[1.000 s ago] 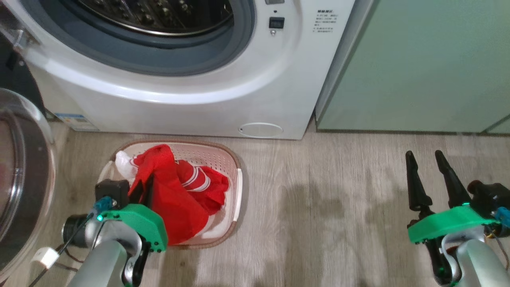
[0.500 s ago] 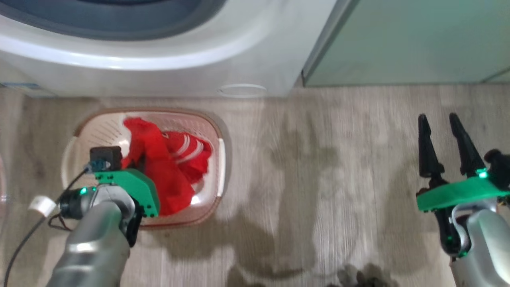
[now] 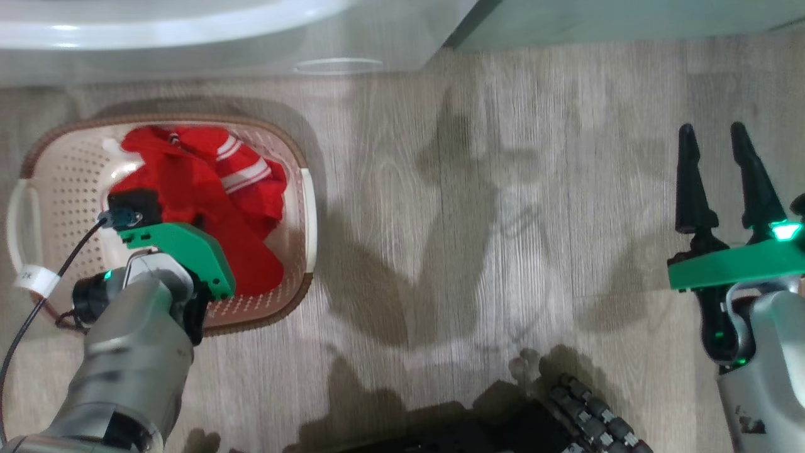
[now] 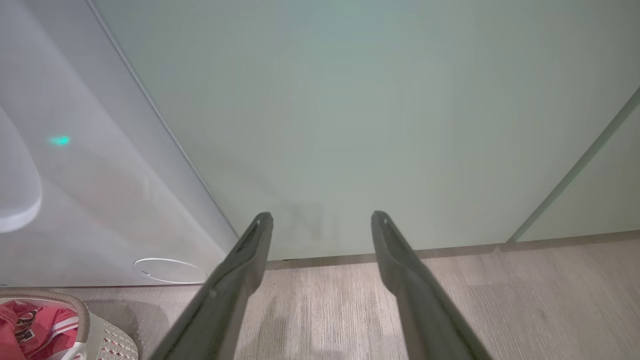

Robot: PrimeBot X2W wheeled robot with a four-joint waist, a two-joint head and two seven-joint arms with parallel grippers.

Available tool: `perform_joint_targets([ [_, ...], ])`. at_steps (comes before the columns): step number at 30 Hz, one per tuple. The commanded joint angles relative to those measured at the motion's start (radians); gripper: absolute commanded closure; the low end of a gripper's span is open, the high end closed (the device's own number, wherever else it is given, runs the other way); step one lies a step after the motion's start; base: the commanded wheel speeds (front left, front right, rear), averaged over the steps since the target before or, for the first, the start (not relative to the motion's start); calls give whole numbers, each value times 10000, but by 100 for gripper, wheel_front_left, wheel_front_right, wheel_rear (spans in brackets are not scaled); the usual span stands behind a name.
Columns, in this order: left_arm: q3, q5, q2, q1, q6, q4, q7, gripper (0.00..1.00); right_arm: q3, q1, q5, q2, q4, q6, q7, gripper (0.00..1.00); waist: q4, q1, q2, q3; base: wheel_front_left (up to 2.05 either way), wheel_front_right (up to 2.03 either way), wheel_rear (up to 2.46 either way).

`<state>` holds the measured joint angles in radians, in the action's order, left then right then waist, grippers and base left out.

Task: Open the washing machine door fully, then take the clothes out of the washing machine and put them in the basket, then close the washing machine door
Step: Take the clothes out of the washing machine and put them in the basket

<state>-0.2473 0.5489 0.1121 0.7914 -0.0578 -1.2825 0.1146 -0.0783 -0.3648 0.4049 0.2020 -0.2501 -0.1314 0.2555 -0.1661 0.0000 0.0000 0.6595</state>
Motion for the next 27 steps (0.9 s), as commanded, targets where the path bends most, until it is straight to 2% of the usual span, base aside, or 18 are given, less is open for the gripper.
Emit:
perform_joint_targets([
  [1,236,53,234,-83,98,-14,17,100,-69,143,10,59,318,7,63,0,-77,0,0,234,0,0,0],
  [2,260,85,235,-77,153,-27,39,100,-50,130,5,53,331,7,63,0,-69,0,0,264,0,0,0],
  [3,271,102,240,-81,198,-37,83,95,-34,124,-1,48,339,7,63,0,-59,0,0,283,0,0,0],
  [4,289,133,247,-115,274,-52,210,64,-5,112,-17,40,315,7,63,0,-14,0,0,254,0,0,0],
  [5,295,153,249,-159,271,-58,257,54,-4,100,-24,34,287,7,63,0,11,0,0,194,0,0,0],
  [6,310,183,261,-225,250,-62,311,33,-18,91,-27,28,255,7,63,0,33,0,0,108,0,0,0],
  [7,327,216,277,-306,207,-66,394,7,-40,88,-31,17,226,7,63,0,53,0,0,0,0,0,0],
  [8,340,249,294,-386,108,-69,504,0,-62,88,-31,3,206,7,63,0,78,0,0,-115,0,0,0],
  [17,415,219,811,-1056,-342,196,1446,0,-295,340,-45,-113,-74,7,63,0,437,0,0,-1696,0,0,0],
  [22,1067,-345,1248,-1923,-395,2485,1467,0,-378,696,-62,-228,-254,7,63,0,670,0,0,-2800,0,0,0],
  [27,2131,-1221,1321,-3380,-520,4899,1470,0,-534,1099,-100,-420,-413,7,63,0,599,0,0,-3918,0,0,0],
])
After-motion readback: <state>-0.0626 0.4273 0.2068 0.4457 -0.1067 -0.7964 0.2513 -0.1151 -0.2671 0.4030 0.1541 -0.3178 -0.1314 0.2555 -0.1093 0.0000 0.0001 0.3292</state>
